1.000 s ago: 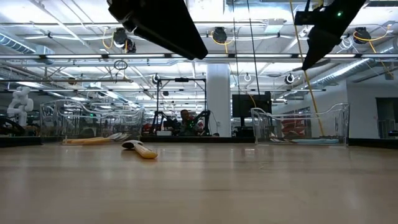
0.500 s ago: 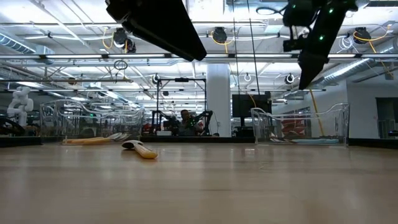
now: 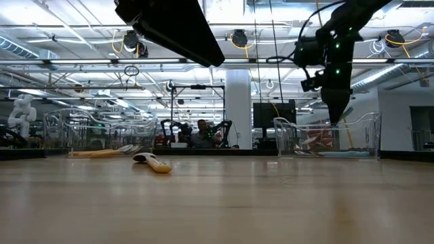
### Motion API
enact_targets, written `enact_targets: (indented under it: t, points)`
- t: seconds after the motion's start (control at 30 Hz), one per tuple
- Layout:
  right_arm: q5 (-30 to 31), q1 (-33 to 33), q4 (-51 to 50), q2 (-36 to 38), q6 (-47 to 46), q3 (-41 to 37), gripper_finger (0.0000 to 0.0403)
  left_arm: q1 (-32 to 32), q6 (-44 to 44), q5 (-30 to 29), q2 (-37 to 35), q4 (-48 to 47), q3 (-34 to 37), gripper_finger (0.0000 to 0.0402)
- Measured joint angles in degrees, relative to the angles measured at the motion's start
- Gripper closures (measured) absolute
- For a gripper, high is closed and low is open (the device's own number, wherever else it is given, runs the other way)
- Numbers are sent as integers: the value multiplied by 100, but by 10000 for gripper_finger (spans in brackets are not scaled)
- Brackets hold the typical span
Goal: Sort silverware by color (type)
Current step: Put the blue spoon into the top right transparent bin, then put the yellow spoon into the top left transparent bin
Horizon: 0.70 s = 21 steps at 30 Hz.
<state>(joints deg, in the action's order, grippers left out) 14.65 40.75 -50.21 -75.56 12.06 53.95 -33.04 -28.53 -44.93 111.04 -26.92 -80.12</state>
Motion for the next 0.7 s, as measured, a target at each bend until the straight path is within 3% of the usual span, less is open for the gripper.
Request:
enact_targets:
  t: [0.33, 0.63, 0.7]
  points:
    - [5, 162, 237, -479, -108, 0, 326, -4, 0, 4, 0, -10, 0, 227]
    - [0, 82, 459, -304, -511, 0, 237, -4, 0, 4, 0, -33, 0, 227]
    - [-293, -23, 461, -122, -697, 0, 224, -16, 2, 4, 1, -32, 0, 227]
